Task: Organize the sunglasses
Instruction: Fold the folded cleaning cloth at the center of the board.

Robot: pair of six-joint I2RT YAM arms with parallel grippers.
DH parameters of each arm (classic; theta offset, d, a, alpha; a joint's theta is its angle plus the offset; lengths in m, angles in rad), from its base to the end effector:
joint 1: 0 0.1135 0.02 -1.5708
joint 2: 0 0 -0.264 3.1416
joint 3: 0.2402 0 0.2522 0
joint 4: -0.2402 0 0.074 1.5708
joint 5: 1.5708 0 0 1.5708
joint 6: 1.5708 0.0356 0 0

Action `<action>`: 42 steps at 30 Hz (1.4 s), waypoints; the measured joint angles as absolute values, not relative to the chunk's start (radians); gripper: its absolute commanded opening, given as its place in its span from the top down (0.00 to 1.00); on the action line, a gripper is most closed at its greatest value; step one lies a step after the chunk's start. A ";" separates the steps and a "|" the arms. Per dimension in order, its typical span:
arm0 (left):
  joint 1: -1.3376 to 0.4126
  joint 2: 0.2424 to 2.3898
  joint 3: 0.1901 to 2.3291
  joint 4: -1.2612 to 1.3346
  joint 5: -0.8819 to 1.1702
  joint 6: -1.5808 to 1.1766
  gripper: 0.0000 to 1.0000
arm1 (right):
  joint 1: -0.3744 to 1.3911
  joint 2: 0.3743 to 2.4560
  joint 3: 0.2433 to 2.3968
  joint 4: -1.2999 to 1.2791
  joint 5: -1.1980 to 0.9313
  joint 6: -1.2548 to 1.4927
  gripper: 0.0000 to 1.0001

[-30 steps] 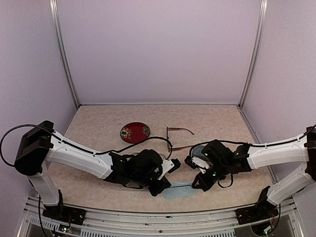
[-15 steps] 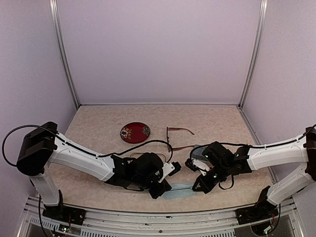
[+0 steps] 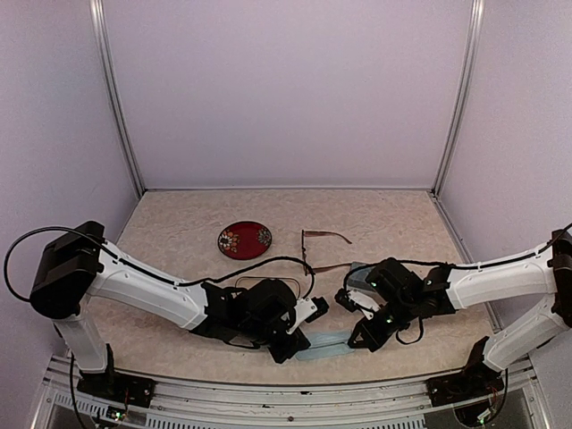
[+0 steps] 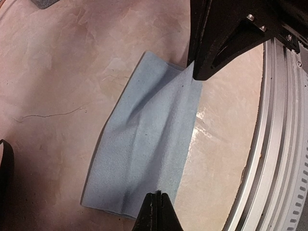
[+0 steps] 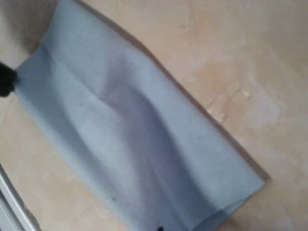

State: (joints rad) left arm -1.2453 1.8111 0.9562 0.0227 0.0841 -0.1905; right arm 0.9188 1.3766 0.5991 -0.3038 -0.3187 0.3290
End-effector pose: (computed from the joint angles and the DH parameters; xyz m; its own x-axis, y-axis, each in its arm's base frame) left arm 0.1131 -0.3445 0.1435 -0.4144 0.6377 -0.6493 0.9001 0.3929 -0.1885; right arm 0.1346 0.1947 0.1483 -0.7796 -0.5156 -0.3556 -0.6259 0.6612 0.4136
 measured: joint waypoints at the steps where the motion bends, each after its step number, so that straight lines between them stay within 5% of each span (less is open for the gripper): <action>1: -1.245 1.812 0.956 0.022 0.086 -0.189 1.00 | 0.919 1.377 0.598 -0.303 -0.320 0.330 1.00; 31: -1.259 1.847 0.974 -0.006 0.107 -0.178 1.00 | 0.920 1.391 0.565 -0.269 -0.339 0.350 1.00; 42: -1.270 1.847 0.987 -0.056 0.106 -0.175 0.86 | 0.920 1.364 0.548 -0.279 -0.336 0.365 0.75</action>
